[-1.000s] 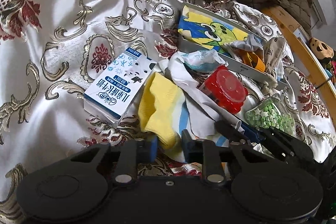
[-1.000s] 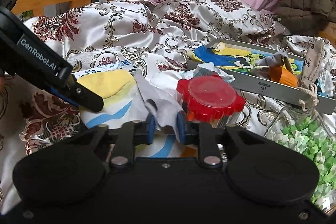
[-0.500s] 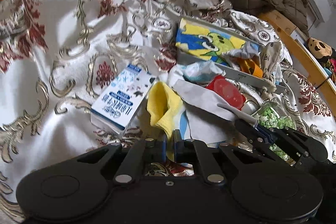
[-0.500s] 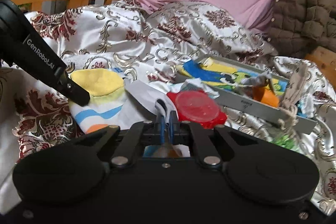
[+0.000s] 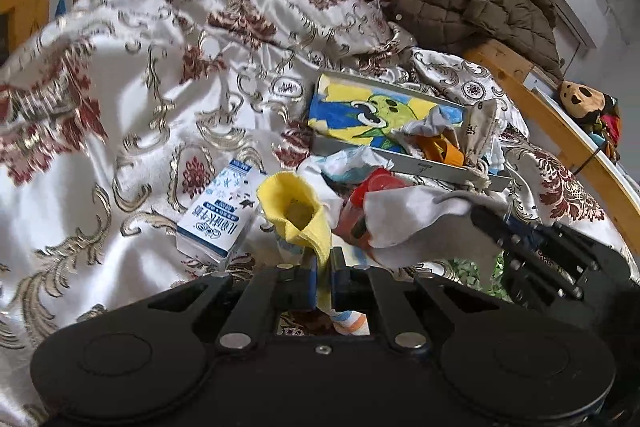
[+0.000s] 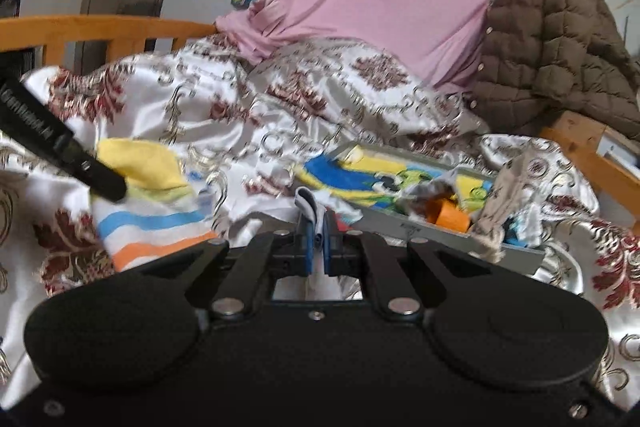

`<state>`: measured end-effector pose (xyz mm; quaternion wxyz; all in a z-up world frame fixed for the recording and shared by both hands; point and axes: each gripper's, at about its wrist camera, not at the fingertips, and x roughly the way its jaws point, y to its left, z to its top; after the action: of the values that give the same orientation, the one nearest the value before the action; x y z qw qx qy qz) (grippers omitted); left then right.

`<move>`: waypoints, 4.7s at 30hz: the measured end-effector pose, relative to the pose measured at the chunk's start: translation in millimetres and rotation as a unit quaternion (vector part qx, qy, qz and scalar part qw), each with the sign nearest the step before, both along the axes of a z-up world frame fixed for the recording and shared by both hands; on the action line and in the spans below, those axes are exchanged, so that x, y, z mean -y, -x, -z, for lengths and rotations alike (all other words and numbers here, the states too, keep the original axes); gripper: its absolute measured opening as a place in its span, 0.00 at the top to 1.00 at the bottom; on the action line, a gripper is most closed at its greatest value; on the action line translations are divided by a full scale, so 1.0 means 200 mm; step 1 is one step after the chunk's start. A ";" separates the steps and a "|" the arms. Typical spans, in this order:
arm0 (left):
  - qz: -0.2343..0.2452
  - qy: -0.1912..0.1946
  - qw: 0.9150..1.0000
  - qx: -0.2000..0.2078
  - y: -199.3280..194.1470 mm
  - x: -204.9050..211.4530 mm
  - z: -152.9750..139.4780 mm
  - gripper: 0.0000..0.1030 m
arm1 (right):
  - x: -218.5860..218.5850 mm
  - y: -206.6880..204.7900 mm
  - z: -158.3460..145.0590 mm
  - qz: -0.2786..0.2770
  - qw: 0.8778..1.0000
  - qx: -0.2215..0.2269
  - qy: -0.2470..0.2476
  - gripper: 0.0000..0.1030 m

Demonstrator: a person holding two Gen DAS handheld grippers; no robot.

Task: Organize soft objects
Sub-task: 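Lift the towel and grey cloth and carry them toward the tray, then carry the towel and grey cloth over the painted tray with both tools, then open the left tool over the tray while the right tool releases the grey cloth, then withdraw both tools up from the tray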

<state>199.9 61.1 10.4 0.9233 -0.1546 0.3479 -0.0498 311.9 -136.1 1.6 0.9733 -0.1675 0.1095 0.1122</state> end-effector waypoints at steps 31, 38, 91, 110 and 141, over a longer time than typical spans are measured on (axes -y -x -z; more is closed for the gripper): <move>0.017 -0.077 0.996 0.044 -0.69 0.52 -0.67 0.95 | 0.64 -0.36 -0.54 -0.019 0.990 0.057 -0.127 1.00; 0.000 -0.117 0.990 0.082 -1.07 0.72 -0.68 0.95 | 0.94 -0.66 -0.53 -0.006 0.970 0.028 -0.243 1.00; -0.004 -0.107 0.994 0.025 -1.60 1.21 -0.07 0.65 | 1.54 -1.02 -0.10 0.104 0.930 -0.093 -0.341 0.52; -0.050 -0.088 0.992 0.078 -1.21 1.09 -0.32 0.17 | 1.59 -0.65 -0.40 0.105 0.936 -0.007 -0.335 0.01; -0.051 -0.107 0.966 0.228 -0.29 0.85 -0.68 0.01 | 1.27 0.37 -0.68 0.079 0.953 0.122 -0.265 0.01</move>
<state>258.1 -108.6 146.6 0.9907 -0.0571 0.1233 0.0014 237.2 -390.5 138.2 0.9945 0.0930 -0.0304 0.0386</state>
